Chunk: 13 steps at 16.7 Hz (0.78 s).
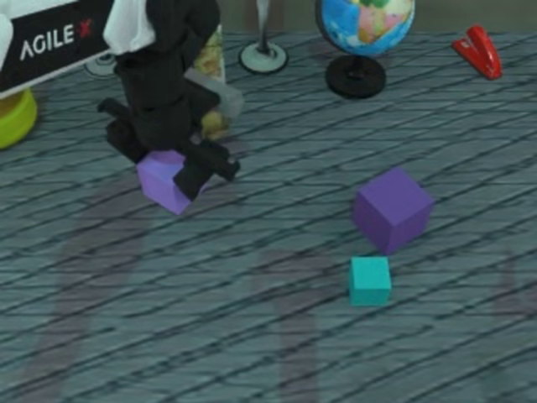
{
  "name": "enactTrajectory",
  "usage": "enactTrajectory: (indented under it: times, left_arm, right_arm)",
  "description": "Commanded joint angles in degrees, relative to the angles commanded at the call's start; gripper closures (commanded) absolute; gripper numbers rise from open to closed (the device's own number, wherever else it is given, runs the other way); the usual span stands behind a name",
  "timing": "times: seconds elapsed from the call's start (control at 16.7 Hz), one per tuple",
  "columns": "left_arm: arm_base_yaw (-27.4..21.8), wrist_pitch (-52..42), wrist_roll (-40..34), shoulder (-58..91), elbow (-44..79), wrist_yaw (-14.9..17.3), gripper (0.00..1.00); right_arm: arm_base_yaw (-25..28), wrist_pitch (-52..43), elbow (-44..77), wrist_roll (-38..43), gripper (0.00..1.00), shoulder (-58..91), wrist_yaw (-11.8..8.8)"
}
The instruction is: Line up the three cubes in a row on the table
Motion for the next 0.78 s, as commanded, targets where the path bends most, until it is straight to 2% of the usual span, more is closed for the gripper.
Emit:
enactTrajectory:
  times: [0.18, 0.36, 0.78]
  left_arm:
    - [-1.9, -0.7, -3.8, 0.6, 1.2, -0.1, 1.00]
    - [-5.6, -2.0, -12.7, 1.5, 3.1, -0.3, 1.00]
    - [-17.1, -5.6, -44.5, 3.1, 7.2, -0.7, 1.00]
  right_arm:
    - [0.0, 0.0, 0.0, 0.0, 0.00, 0.0, 0.0]
    - [0.0, 0.0, 0.0, 0.0, 0.00, 0.0, 0.0]
    - [0.0, 0.0, 0.0, 0.0, 0.00, 0.0, 0.0]
